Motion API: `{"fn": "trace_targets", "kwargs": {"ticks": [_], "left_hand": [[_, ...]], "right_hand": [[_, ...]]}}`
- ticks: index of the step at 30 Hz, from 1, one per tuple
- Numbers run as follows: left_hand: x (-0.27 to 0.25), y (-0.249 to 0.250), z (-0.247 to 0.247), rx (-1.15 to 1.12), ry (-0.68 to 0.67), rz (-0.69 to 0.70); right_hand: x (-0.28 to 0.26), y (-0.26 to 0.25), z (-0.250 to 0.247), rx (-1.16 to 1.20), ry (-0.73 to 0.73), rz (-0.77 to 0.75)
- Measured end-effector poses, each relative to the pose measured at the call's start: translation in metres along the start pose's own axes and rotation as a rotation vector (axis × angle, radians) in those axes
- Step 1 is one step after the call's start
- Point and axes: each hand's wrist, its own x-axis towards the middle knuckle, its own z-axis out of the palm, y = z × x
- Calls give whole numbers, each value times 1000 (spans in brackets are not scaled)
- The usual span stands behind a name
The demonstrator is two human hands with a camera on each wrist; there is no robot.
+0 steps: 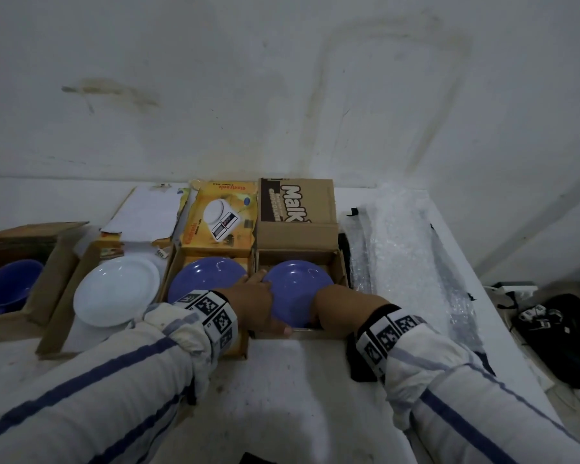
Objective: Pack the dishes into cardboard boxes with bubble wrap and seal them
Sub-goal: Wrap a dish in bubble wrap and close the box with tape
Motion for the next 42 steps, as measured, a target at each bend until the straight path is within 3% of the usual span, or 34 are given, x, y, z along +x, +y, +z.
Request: {"fn": "trace_targets", "kwargs": {"ticks": [4,7,9,14,16,19,24,26,29,32,37,42], "left_hand": [[1,-3,1,-10,-3,3],[1,-3,1,-25,4,8],[1,-3,1,-33,6,17],[4,-3,2,-13,-3,11],[4,-3,3,-13,-4,7],[4,-3,3,-7,2,10],[9,-2,-3,-26,-29,0],[12,3,-14,-50,-28,-17],[18,20,-34,-273,128,45],[22,54,-54,-668,268,171],[43,108,-67,-891,205,247],[60,130,-63,-1021,160,122]], "right_hand": [[0,1,-1,-126,-5,43],[-6,4,-3,29,171,19],[-8,6,-4,111,194,0],[-10,-2,-1,-58,30,-23],[-10,-4,0,86,3,40],[-17,-6,1,297,156,20],[-17,1,1,195,137,-24],[-19,17,-7,289,292,-52],[-24,53,-13,403,604,8],[-24,90,-3,526,774,218],[-20,116,18,572,725,348],[-9,119,29,603,759,275]]}}
